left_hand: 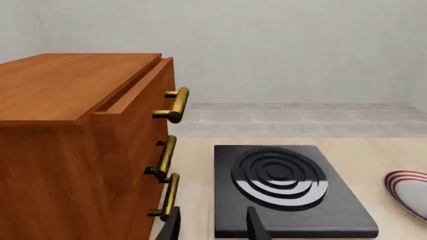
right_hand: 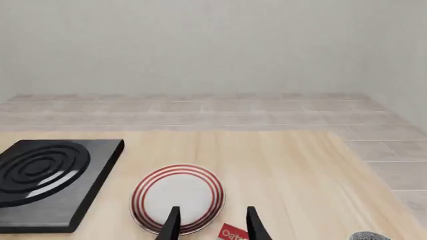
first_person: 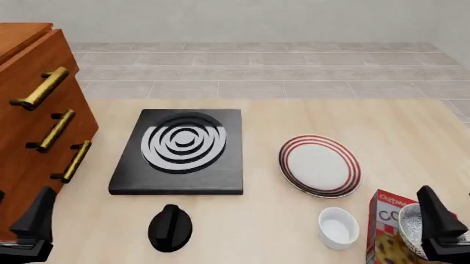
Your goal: Pick the akita bowl on the cookies box and place it on the plate.
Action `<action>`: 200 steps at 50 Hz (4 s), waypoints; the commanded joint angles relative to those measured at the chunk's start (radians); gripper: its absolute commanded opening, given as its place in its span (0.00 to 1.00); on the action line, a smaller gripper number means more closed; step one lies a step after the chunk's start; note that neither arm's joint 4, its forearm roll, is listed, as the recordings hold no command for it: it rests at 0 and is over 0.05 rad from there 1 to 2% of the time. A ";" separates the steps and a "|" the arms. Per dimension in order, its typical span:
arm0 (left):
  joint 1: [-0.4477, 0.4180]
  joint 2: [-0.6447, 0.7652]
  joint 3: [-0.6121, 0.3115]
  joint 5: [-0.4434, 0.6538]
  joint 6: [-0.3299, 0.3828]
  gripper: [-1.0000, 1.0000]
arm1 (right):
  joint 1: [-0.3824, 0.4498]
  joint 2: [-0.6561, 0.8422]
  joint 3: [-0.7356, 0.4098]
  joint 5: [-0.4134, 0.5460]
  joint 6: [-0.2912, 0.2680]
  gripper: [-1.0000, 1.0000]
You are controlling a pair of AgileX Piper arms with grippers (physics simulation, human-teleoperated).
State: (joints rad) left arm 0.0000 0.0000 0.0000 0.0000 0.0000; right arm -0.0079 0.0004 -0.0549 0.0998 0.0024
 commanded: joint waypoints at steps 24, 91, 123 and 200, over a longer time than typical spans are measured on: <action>0.000 0.000 0.000 0.000 0.000 1.00 | 0.013 0.030 0.019 -0.006 -0.031 1.00; 0.000 0.000 0.000 0.000 0.000 1.00 | 0.027 0.033 -0.196 0.559 -0.107 1.00; 0.000 0.000 0.000 0.000 0.000 1.00 | 0.067 0.090 -0.131 0.555 -0.108 1.00; 0.000 0.000 0.000 0.000 0.000 1.00 | 0.025 0.285 0.054 0.238 -0.058 1.00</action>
State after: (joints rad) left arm 0.0000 0.0000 0.0000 0.0000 0.0000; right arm 0.0187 0.2555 -0.0034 0.3619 -0.0595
